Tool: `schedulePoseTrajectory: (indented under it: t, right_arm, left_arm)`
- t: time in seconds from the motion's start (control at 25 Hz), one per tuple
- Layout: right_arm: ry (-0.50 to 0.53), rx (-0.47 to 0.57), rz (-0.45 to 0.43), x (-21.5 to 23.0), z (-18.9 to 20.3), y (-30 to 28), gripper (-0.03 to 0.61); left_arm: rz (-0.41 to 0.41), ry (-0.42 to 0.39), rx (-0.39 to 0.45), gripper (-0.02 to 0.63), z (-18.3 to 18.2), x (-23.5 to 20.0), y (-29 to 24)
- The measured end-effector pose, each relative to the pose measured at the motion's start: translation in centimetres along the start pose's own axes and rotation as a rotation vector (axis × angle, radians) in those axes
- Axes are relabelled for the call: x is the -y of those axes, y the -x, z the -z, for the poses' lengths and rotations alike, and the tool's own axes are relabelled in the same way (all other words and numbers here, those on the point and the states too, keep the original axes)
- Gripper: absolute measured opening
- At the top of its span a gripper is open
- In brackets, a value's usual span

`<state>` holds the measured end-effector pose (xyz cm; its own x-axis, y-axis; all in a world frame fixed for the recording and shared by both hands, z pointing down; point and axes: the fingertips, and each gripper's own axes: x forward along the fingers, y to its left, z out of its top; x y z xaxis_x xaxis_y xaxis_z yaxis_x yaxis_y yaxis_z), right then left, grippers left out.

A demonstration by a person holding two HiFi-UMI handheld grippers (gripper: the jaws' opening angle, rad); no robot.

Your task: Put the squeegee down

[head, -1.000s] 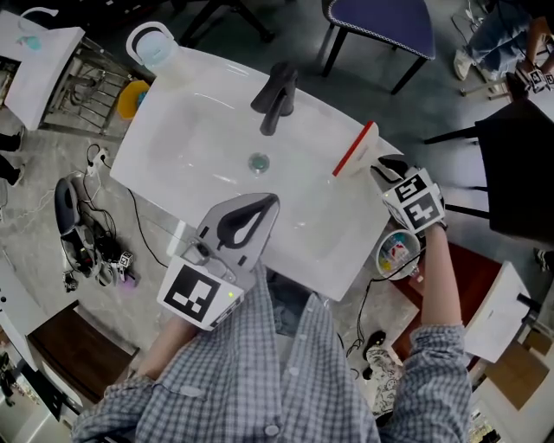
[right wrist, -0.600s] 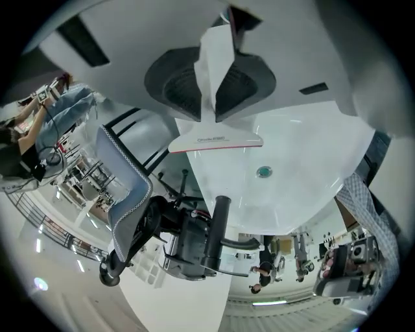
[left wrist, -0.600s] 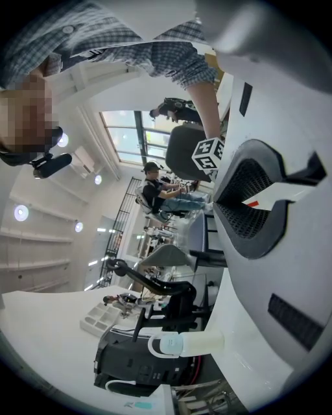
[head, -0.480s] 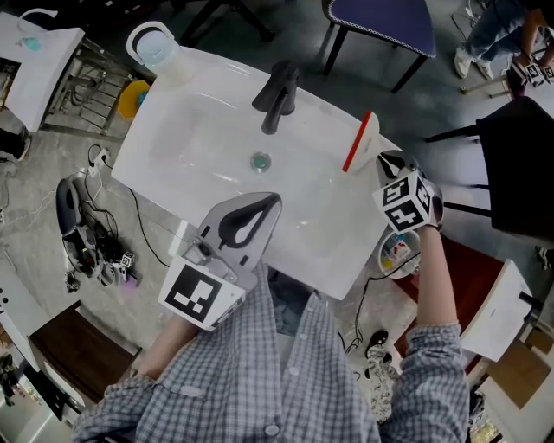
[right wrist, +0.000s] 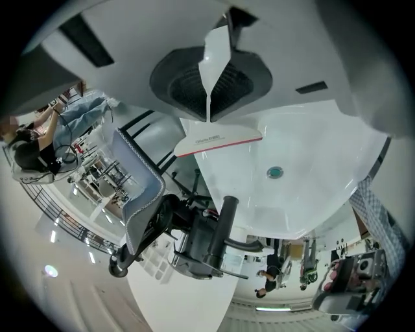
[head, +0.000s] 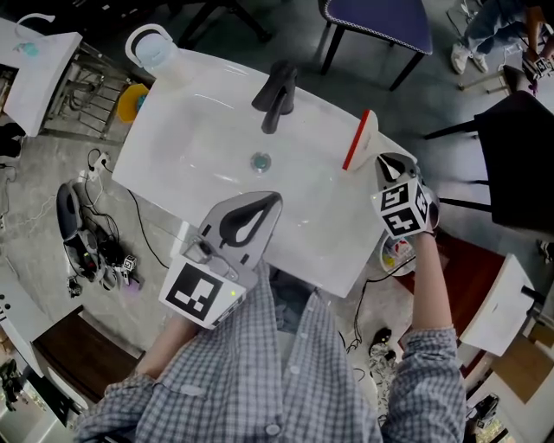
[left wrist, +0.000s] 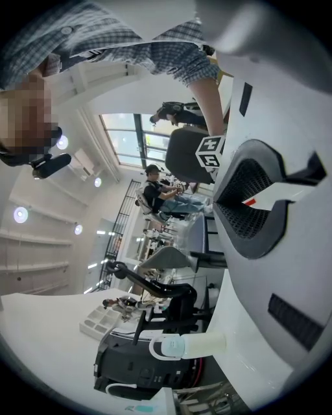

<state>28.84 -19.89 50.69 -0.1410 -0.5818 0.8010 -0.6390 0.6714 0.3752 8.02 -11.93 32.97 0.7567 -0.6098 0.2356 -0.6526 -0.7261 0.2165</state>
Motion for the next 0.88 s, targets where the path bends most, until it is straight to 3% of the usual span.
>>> schedulePoseTrajectory:
  t: [0.2,0.52,0.88]
  right_arm:
    - [-0.162,0.071,0.104,0.3,-1.3,2.0,0.02]
    - [-0.392,0.204,0.201,-2.3,-4.9,6.9,0.02]
    - [-0.521,0.318,0.302,-4.9,-8.8,12.8,0.015]
  left_arm:
    - [0.022,-0.014,0.008,0.002,-0.4,0.3,0.1]
    - [0.068,-0.039,0.021,0.002,-1.2,0.2,1.2]
    - [0.122,-0.1,0.05,0.002,-2.6,0.0,2.6]
